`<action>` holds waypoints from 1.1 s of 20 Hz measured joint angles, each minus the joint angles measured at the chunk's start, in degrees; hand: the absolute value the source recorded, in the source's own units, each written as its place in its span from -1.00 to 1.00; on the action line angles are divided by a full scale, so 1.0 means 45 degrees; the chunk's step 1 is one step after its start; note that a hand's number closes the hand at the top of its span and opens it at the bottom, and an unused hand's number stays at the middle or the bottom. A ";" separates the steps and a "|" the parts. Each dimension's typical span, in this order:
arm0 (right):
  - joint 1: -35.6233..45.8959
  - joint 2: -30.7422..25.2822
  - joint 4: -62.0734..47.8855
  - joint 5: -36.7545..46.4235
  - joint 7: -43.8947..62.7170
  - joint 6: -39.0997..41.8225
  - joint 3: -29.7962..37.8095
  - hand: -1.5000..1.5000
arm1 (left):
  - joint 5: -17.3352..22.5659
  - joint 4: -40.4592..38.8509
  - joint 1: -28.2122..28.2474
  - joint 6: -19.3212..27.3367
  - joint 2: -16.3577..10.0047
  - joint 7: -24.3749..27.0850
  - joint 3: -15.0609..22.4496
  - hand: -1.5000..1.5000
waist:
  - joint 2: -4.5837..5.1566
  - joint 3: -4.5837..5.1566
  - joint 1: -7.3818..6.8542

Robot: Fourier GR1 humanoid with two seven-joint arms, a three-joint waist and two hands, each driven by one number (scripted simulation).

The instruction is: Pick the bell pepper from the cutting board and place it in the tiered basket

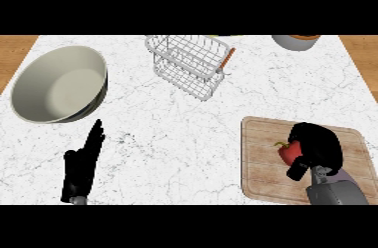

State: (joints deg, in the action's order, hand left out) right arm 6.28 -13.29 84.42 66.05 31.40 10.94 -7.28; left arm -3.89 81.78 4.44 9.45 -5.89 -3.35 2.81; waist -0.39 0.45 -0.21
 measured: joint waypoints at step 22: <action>0.2179 0.2788 0.3955 -0.1054 0.6610 -0.1868 -0.3942 1.00 | -0.0176 -0.0189 0.0218 0.0008 0.0219 0.0386 -0.0017 0.00 | -0.0024 -0.0088 0.0021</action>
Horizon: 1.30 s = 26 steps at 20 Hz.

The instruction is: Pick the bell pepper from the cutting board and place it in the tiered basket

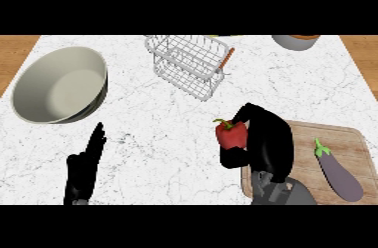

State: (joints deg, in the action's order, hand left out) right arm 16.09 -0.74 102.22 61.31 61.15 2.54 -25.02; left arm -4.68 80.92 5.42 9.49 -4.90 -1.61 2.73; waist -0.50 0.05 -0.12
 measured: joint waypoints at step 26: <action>0.9566 0.0068 -0.1800 0.0662 0.0706 0.2464 0.3582 1.00 | -0.0129 -0.0023 -0.0322 -0.0061 0.0056 -0.0298 0.0038 0.00 | 0.0116 0.0011 -0.0219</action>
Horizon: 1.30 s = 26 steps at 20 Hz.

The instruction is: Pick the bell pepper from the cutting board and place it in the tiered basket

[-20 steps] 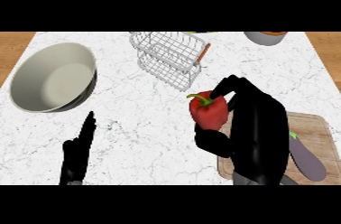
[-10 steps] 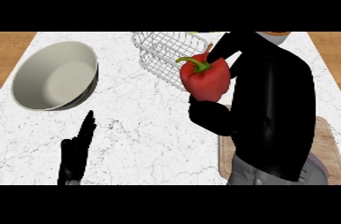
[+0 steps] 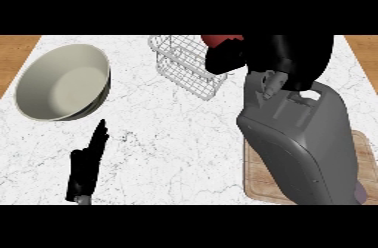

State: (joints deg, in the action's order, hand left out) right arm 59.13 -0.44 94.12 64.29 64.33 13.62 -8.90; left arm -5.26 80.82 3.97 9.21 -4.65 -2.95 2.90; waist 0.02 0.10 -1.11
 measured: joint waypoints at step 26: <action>0.2484 0.0075 -1.1350 -0.2271 -0.2576 -0.6854 0.2030 -1.00 | -0.0143 -0.0044 -0.0016 -0.0106 0.0172 0.0305 0.0069 0.00 | 0.0118 -0.0036 -0.0258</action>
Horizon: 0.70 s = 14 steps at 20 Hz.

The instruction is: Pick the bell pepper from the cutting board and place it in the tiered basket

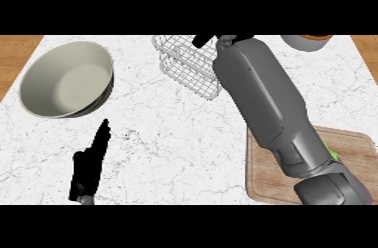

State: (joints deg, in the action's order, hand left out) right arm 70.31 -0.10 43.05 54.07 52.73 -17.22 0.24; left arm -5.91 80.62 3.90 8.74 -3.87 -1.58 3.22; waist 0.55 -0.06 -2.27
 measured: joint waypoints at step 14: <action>-0.0335 -0.0053 -0.0234 -0.4281 -0.3683 -0.5545 0.1073 -1.00 | -0.0051 -0.0010 -0.0042 0.0013 0.0027 -0.0042 -0.0026 0.00 | -0.0028 -0.0003 0.0034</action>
State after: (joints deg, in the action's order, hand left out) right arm 68.80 -0.33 42.00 34.80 36.16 -42.17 5.06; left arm -6.14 80.58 3.71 8.80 -3.75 -1.77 3.10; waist 0.42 -0.08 -2.12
